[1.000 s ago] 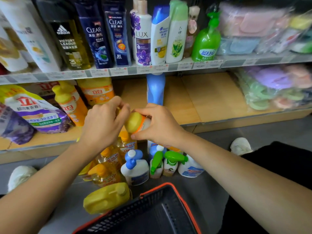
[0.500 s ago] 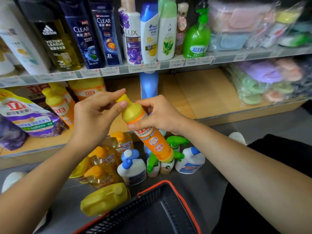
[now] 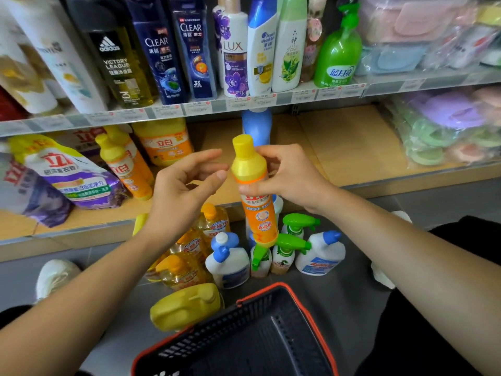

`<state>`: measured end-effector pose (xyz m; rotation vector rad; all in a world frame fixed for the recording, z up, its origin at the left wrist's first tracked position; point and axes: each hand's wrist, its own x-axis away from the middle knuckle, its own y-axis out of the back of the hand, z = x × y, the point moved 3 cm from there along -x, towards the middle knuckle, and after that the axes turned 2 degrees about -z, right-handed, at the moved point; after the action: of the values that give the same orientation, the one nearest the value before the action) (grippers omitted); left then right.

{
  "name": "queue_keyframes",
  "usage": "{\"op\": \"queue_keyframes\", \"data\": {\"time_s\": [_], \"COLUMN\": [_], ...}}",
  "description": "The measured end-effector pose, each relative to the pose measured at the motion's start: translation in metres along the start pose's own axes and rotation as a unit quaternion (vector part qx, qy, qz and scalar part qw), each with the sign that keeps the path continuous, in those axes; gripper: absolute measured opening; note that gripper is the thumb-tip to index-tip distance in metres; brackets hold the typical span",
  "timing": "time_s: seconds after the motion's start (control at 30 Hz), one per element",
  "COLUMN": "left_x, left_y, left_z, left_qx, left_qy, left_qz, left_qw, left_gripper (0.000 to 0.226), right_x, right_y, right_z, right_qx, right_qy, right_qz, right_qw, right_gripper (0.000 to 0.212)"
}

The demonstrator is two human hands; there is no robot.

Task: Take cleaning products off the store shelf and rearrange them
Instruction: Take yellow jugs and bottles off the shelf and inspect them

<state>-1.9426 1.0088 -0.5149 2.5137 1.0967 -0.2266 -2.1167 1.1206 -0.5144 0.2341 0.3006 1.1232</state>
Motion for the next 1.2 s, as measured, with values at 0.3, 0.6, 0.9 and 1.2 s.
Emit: {"op": "queue_keyframes", "data": {"time_s": [0.3, 0.6, 0.9, 1.2], "left_x": [0.015, 0.026, 0.019, 0.008], "left_y": [0.003, 0.006, 0.008, 0.012], "left_z": [-0.025, -0.025, -0.014, -0.021], "left_qx": [-0.016, -0.04, 0.1, 0.189], "left_qy": [-0.039, -0.034, 0.011, 0.042], "left_qz": [-0.027, -0.081, 0.029, 0.084], "left_qw": [0.999, 0.995, 0.995, 0.977], "left_gripper": [0.035, 0.017, 0.031, 0.026], "right_x": [0.029, 0.039, 0.031, 0.03], "right_y": [-0.026, -0.038, -0.03, -0.041], "right_z": [0.017, 0.018, 0.008, 0.0], "right_qx": [0.146, 0.24, -0.005, -0.344], "right_qy": [0.04, 0.07, 0.006, -0.12], "right_qz": [-0.029, -0.062, 0.06, 0.183], "right_qw": [0.988, 0.966, 0.998, 0.913], "right_gripper": [0.045, 0.055, 0.05, 0.087]}}
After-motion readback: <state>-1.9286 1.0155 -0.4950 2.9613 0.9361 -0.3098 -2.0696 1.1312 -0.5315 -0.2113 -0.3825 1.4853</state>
